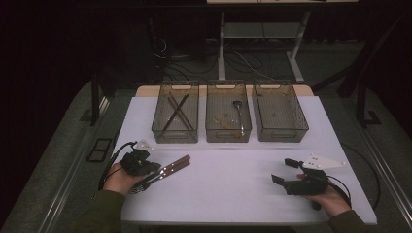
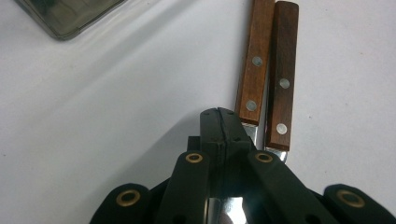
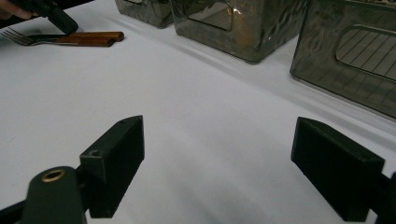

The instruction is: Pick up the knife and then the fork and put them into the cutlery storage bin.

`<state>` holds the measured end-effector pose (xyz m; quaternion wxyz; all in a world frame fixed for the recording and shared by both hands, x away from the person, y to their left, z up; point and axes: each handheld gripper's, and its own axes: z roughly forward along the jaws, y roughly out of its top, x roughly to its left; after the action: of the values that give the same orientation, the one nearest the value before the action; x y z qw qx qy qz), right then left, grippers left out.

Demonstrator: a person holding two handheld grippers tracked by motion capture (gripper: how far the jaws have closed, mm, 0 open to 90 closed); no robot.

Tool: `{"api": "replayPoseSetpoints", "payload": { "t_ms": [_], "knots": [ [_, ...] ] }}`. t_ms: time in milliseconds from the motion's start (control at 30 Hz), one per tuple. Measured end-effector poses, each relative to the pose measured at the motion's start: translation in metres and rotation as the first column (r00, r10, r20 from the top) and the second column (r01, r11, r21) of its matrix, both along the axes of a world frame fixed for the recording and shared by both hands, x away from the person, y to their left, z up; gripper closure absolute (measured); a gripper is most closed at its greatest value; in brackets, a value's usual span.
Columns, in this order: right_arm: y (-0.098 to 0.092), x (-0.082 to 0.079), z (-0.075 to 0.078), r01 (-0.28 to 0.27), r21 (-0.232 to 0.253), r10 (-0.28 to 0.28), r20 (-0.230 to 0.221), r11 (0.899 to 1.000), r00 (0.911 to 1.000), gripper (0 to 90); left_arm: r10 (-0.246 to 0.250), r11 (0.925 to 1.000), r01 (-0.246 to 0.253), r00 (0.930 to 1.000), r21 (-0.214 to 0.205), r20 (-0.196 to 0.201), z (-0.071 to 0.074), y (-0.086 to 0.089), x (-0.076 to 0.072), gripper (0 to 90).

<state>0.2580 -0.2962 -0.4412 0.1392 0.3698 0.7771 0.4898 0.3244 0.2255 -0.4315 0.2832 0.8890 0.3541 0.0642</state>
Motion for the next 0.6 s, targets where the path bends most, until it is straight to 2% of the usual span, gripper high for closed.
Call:
{"api": "replayPoseSetpoints", "payload": {
  "t_ms": [100, 200, 233, 333, 500, 600],
  "knots": [
    [0.0, 0.0, 0.0, -0.001, 0.001, 0.001, 0.001, 1.0, 1.0, 17.0, -0.002, 1.0, 0.002, 0.9999, 0.002, 0.011, 0.001, 0.0, -0.001, 89.6],
    [0.0, 0.0, 0.0, -0.003, 0.002, 0.003, 0.004, 1.0, 1.0, 16.9, 0.0, 0.9997, 0.001, 0.9991, -0.024, 0.041, 0.005, -0.003, -0.003, 87.9],
    [0.0, 0.0, 0.0, -0.003, 0.002, 0.003, 0.003, 1.0, 1.0, 16.9, -0.01, 0.9997, 0.011, 0.9988, -0.024, 0.047, 0.007, -0.004, -0.004, 86.5],
    [0.0, 0.0, 0.0, -0.005, 0.001, 0.005, 0.003, 1.0, 1.0, 16.9, -0.031, 0.9975, 0.035, 0.997, -0.06, 0.071, 0.009, -0.008, -0.006, 80.6],
    [0.001, 0.0, 0.001, -0.007, 0.004, 0.007, 0.005, 1.0, 1.0, 17.0, -0.04, 0.9968, 0.045, 0.9958, -0.066, 0.082, 0.008, -0.012, -0.007, 77.3],
    [0.001, 0.0, 0.001, -0.008, 0.003, 0.008, 0.006, 1.0, 0.9999, 16.9, -0.044, 0.9953, 0.05, 0.9964, -0.083, 0.072, 0.005, -0.012, -0.006, 75.6]
  ]
}}
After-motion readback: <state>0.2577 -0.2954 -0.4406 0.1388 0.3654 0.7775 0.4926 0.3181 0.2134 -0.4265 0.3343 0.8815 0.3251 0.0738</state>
